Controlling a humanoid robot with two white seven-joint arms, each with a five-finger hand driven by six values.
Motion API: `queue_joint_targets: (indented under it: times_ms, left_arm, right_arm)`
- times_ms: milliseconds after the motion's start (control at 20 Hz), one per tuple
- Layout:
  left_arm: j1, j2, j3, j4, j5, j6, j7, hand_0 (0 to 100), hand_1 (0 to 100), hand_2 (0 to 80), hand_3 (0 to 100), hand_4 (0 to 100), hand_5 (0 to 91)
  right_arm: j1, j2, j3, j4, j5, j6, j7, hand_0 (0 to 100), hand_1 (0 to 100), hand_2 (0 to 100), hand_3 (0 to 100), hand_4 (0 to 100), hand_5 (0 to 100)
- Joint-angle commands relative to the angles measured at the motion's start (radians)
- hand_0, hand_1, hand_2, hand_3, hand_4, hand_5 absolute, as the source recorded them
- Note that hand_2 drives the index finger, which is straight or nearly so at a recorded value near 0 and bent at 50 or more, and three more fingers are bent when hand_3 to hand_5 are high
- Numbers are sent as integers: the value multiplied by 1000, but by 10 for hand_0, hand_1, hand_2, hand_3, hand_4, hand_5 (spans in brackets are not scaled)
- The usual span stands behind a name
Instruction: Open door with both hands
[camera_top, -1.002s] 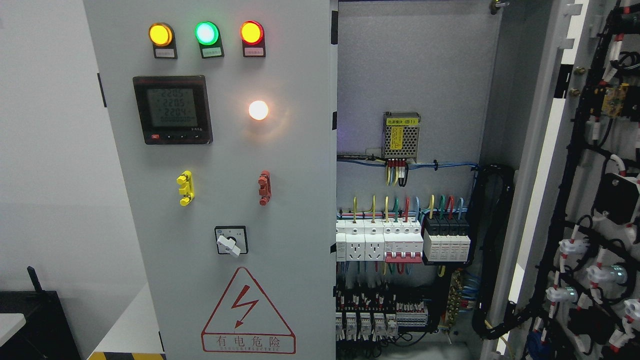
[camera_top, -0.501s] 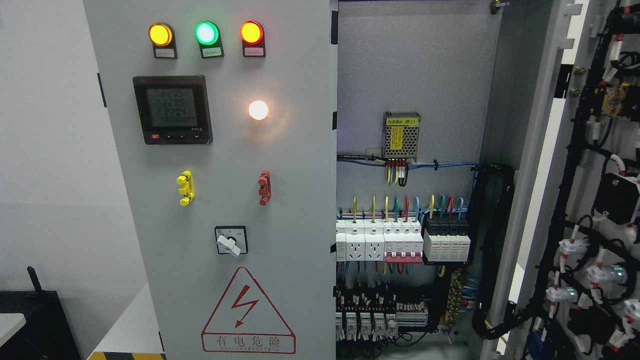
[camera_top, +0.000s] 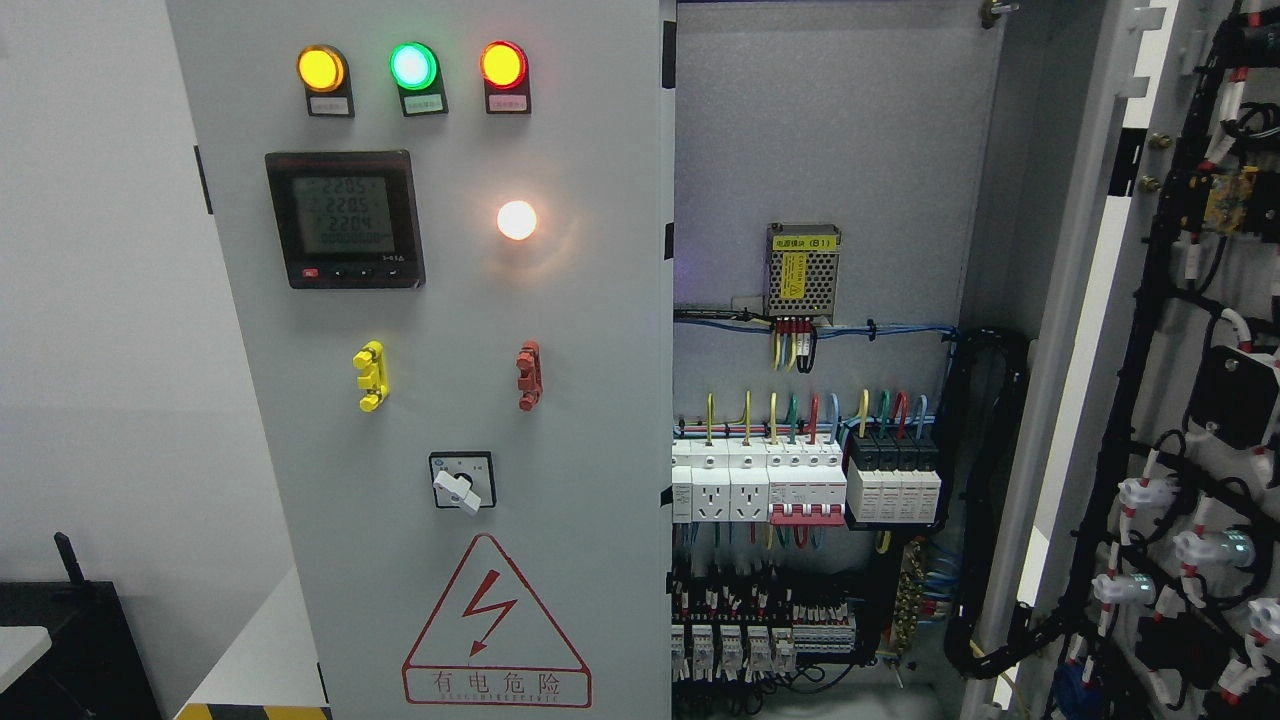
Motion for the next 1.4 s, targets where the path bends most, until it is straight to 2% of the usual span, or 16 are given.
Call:
queue_joint_targets:
  times_ms: [0, 401, 501, 751, 952, 1102, 1352]
  left_arm:
    - [1, 0, 0, -29, 0, -1, 0, 0, 0, 0, 0, 30, 0]
    - [-1, 0, 0, -29, 0, 0, 0, 0, 0, 0, 0, 31, 0]
    - [0, 0, 0, -29, 0, -1, 0, 0, 0, 0, 0, 31, 0]
    - [-1, 0, 0, -29, 0, 0, 0, 0, 0, 0, 0, 32, 0]
    - [0, 0, 0, -29, 0, -1, 0, 0, 0, 0, 0, 32, 0]
    - [1, 0, 0, -29, 0, 0, 0, 0, 0, 0, 0, 31, 0]
    - [1, 0, 0, -29, 0, -1, 0, 0, 0, 0, 0, 31, 0]
  right_arm:
    - [-108, 28, 12, -39, -31, 11, -1, 107, 0, 0, 0, 0, 0]
    - [-240, 111, -22, -38, -29, 44, -1, 106, 0, 0, 0, 0, 0]
    - [-263, 116, -22, -38, -29, 51, -1, 106, 0, 0, 0, 0, 0]
    - [-331, 120, -22, -33, -31, 129, -1, 106, 0, 0, 0, 0, 0]
    - [-387, 149, -23, -18, -32, 207, -1, 106, 0, 0, 0, 0, 0]
    - [-430, 162, -23, -15, -35, 292, -1, 106, 0, 0, 0, 0, 0]
    - [-516, 174, -25, 1, -35, 307, -1, 106, 0, 0, 0, 0, 0]
